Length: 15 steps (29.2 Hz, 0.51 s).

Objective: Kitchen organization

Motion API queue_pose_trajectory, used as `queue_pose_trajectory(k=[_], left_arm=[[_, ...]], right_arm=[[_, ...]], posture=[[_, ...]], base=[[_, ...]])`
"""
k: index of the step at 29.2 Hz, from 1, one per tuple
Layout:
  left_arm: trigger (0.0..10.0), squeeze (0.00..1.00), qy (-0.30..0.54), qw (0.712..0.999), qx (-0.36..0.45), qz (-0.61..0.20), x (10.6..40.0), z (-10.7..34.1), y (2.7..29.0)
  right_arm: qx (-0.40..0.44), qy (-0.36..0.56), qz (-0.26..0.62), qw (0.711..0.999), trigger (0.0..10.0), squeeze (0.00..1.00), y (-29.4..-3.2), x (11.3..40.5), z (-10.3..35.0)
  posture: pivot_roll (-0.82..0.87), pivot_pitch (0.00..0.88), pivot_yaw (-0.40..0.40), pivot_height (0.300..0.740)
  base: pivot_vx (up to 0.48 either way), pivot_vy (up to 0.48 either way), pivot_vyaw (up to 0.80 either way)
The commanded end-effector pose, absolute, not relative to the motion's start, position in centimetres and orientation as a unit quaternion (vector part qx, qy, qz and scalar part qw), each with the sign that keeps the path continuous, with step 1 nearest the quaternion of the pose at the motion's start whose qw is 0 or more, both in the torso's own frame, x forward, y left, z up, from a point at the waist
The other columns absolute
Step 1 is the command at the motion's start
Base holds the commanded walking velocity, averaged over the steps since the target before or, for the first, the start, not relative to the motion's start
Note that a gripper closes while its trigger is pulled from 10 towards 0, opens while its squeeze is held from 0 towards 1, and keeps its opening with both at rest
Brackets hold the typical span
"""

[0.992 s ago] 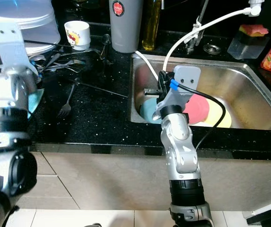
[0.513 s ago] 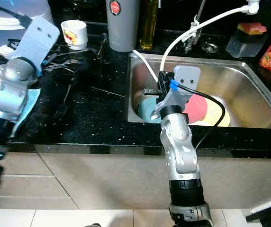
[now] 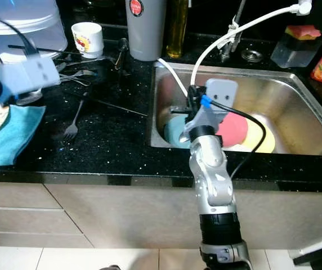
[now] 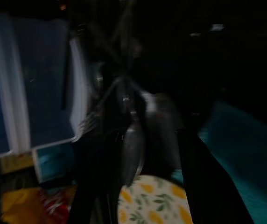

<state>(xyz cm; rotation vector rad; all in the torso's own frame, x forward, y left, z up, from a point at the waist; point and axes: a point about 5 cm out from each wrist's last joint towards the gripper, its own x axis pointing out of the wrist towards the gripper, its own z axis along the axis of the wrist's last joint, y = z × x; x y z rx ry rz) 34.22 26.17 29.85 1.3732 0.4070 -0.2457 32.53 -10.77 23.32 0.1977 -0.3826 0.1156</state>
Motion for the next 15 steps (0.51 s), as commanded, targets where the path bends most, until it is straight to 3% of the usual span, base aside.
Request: queue_pose_trajectory(k=[1, 15], left_arm=[[10.0, 0.0, 0.201, 0.723, 0.647, -0.136, 33.6, 29.7, 26.2], [10.0, 0.0, 0.237, 0.649, 0.701, -0.174, 34.2, 27.6, 26.5]], right_arm=[[0.101, -0.189, 0.053, 0.975, 10.0, 0.0, -10.9, 32.6, 23.1], [0.102, -0.193, 0.048, 0.975, 10.0, 0.0, -11.1, 32.6, 23.2]], posture=[[0.34, 0.076, -0.039, 0.74], [0.32, 0.06, -0.029, 0.74]], base=[[0.0, 0.0, 0.0], [0.0, 0.0, 0.0]])
